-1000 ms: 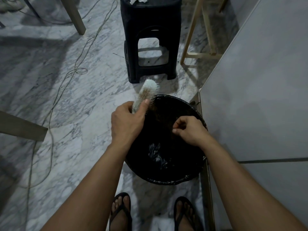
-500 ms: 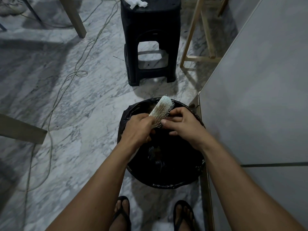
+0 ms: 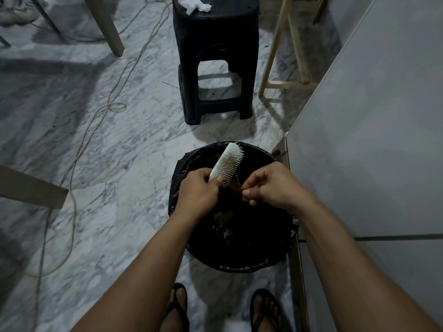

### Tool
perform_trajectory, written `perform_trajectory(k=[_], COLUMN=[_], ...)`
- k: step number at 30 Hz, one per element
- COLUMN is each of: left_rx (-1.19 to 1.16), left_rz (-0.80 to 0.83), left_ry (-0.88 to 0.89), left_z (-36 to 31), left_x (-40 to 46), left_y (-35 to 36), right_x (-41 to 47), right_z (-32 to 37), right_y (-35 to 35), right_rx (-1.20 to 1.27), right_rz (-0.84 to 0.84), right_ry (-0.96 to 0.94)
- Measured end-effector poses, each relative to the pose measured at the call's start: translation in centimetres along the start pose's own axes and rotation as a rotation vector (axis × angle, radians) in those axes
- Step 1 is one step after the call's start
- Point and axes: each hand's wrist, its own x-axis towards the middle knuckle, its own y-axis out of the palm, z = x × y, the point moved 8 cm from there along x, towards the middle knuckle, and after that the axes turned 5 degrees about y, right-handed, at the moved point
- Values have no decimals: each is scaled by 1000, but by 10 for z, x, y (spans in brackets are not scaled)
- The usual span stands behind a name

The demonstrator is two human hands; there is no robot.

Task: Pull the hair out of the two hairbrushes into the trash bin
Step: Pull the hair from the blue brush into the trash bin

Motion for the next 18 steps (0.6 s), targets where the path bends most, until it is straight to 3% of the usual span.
perform_trajectory(k=[3, 5, 9, 11, 13, 16, 18], left_rx=[111, 138, 137, 124, 94, 35, 5], left_rz=[-27, -25, -1, -11, -2, 54, 90], left_ry=[29, 34, 17, 3, -12, -48, -88], left_z=[-3, -4, -3, -2, 1, 5, 7], left_x=[-2, -1, 0, 1, 2, 0, 0], left_y=[-6, -8, -9, -13, -14, -7, -3], right_x=[-5, -5, -1, -6, -3, 2, 4], right_z=[-2, -5, -15, -16, -20, -16, -11], right_y=[-1, -7, -32, -42, -42, -22, -17], right_rx=[-24, -135, -515, -568, -506, -377, -328], right_rz=[87, 48, -320, -454, -404, -171, -144], right_ry=[31, 49, 159, 213, 211, 134, 68])
